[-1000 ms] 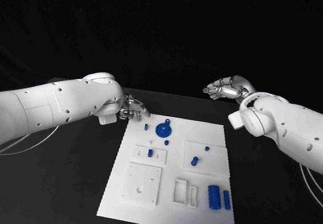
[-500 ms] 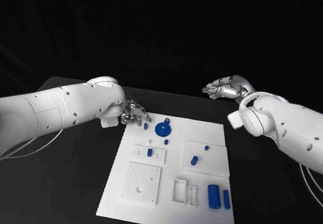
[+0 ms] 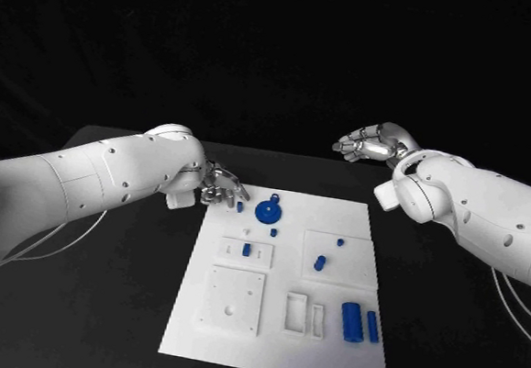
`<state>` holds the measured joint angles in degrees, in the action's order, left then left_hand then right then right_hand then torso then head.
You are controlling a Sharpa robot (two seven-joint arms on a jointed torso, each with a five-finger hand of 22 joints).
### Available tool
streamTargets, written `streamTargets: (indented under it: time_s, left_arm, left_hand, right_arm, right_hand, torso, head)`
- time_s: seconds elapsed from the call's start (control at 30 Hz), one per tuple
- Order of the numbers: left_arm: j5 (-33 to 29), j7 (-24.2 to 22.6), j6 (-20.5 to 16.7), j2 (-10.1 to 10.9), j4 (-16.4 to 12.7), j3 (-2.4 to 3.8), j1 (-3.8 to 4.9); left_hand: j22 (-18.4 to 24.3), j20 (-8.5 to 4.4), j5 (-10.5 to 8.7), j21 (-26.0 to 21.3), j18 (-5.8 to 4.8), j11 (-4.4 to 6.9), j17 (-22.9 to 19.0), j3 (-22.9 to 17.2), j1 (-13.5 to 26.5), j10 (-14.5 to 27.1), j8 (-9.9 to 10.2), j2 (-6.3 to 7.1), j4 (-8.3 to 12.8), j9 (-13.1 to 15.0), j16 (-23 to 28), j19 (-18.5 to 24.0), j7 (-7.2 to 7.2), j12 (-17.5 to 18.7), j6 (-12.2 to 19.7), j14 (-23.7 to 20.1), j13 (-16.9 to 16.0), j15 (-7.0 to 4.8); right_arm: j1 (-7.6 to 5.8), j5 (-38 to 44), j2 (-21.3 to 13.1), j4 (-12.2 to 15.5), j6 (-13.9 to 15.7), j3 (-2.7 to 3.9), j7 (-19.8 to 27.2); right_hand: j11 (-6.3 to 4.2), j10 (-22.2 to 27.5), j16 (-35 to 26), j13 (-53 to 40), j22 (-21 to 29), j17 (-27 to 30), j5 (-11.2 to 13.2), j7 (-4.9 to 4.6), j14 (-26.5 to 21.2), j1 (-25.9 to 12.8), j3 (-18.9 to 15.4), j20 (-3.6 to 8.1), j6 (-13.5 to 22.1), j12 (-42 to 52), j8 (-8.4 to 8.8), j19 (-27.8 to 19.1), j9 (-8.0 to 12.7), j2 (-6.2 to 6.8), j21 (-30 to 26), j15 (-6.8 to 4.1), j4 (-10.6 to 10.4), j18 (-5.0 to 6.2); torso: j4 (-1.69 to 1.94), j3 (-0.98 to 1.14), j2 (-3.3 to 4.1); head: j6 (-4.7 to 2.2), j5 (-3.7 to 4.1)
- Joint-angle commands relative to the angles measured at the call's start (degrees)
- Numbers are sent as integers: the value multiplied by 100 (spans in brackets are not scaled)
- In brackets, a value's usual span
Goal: Assemble the parts on the task board
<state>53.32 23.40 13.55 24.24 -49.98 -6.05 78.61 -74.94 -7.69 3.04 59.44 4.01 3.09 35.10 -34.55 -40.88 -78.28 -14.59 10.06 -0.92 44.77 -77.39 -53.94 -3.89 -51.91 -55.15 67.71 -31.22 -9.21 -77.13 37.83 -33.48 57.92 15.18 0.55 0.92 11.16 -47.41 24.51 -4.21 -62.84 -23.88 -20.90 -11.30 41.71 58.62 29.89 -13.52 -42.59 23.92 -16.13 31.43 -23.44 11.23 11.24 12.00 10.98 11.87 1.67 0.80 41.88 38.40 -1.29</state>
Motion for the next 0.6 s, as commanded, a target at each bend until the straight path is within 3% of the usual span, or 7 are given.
streamTargets:
  time_s: [0.03, 0.27, 0.6]
  left_arm:
    - [-78, -68, 310, -21, -8, -21, -42]
    - [-78, -89, 415, -31, -29, -24, -43]
    - [-78, -101, 469, -40, -24, -25, -46]
  left_hand:
    - [-22, -646, -24, -37, -9, -43, -4, 20, -3, 19, 30, -75, 36, 2, 21, 34, -2, 21, 42, -19, 1, 41]
    - [-49, -629, -24, -24, -5, -40, 1, 52, -451, 24, 7, -235, 495, -9, 3, 51, 3, 3, -37, -33, -7, 42]
    - [-52, -617, -24, -33, -16, -28, -2, 125, -577, 13, -14, -373, 694, -36, -12, 49, 19, -3, -138, -33, -2, 35]
  right_arm:
    - [-2, 13, 9, -4, -54, 2, 18]
    - [-1, 13, 20, -13, -59, 2, 17]
    - [-1, 14, 25, -14, -62, 2, 16]
  right_hand:
    - [27, 0, -12, 6, -6, 8, -23, -174, -47, 26, -35, -1, 40, -24, -17, -44, 8, 5, -23, 12, 6, -80]
    - [27, 1, -10, 7, -9, 9, -22, -175, -49, 28, -34, -2, 40, -24, -18, -45, 8, 3, -24, 13, 6, -80]
    - [27, 1, -8, 8, -13, 12, -22, -175, -51, 31, -34, -2, 42, -24, -19, -46, 9, 0, -27, 14, 6, -81]
  torso:
    - [5, 1, 0]
    - [-6, -3, 1]
    - [0, -4, 0]
  head:
    - [6, -7]
    - [12, -15]
    - [22, -16]
